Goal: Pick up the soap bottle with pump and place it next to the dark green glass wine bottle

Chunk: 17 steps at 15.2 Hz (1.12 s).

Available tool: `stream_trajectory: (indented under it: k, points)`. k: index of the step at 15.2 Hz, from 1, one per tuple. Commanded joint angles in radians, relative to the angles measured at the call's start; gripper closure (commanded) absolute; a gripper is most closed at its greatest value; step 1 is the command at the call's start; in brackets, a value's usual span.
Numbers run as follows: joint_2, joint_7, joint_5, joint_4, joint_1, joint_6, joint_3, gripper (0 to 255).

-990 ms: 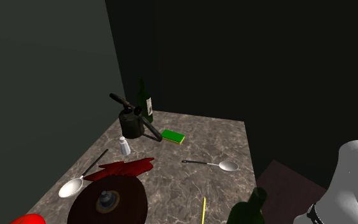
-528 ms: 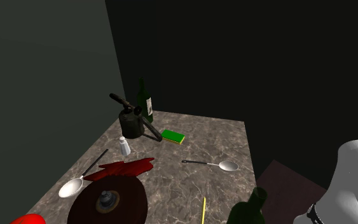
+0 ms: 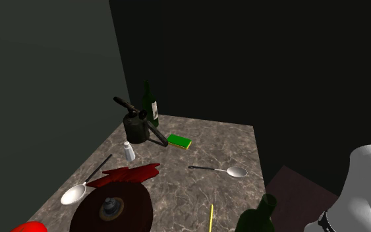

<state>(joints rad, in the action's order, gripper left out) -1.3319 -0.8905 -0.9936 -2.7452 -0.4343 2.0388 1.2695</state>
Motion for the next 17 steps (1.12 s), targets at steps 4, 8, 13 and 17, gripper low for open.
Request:
stream_trajectory:
  k: [4,8,13,17]
  points:
    - [0.007,0.000,-0.014,-0.003,-0.001,0.011,0.014,255]
    - [0.009,0.000,-0.014,-0.003,-0.001,0.013,0.015,0]
    - [0.009,0.000,-0.013,-0.003,-0.002,0.012,0.014,0]
    - [-0.039,-0.041,0.107,0.040,-0.048,-0.110,-0.121,0]
